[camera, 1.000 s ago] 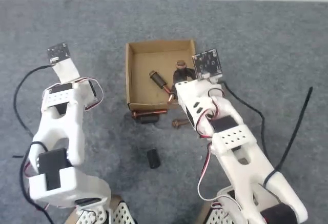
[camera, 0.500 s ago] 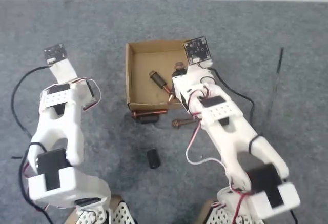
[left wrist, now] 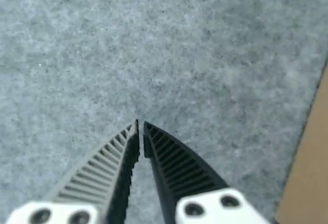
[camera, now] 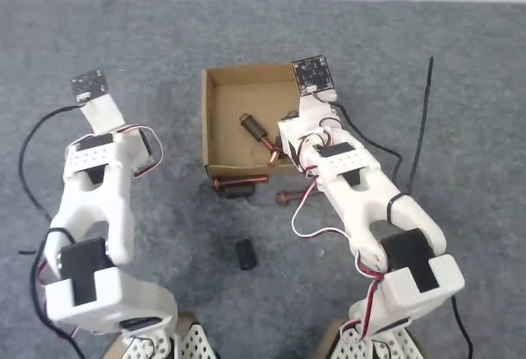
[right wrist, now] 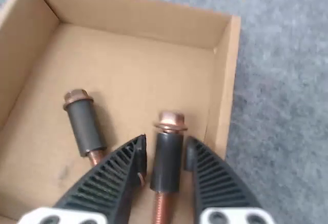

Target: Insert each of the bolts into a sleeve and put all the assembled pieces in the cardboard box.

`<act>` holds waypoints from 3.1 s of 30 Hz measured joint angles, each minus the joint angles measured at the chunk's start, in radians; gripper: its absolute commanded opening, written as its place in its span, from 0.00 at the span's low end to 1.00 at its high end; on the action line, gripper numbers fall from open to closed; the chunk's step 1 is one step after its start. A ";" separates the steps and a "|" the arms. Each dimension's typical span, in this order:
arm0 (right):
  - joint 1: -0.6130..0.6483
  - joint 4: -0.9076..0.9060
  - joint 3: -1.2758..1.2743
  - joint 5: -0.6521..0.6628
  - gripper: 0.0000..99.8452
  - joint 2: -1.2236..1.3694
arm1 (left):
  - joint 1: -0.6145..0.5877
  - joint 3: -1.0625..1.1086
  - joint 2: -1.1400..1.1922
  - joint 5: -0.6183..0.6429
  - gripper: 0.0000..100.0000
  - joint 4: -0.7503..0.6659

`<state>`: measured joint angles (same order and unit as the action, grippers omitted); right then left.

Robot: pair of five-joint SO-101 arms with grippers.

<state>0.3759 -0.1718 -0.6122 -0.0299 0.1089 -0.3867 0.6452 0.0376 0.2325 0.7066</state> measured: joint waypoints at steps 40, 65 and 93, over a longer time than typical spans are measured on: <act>0.595 -0.848 -0.206 -0.129 0.01 -0.503 | 0.000 0.000 0.000 0.000 0.01 0.000; 0.674 -0.628 -0.322 -0.262 0.18 -0.509 | 0.000 0.000 0.000 0.000 0.01 0.000; 0.621 -0.612 -0.244 -0.269 0.02 -0.258 | 0.000 0.000 0.000 0.000 0.01 0.000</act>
<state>0.9973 -0.7841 -0.8562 -0.2984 -0.1488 -0.3867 0.6452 0.0376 0.2325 0.7066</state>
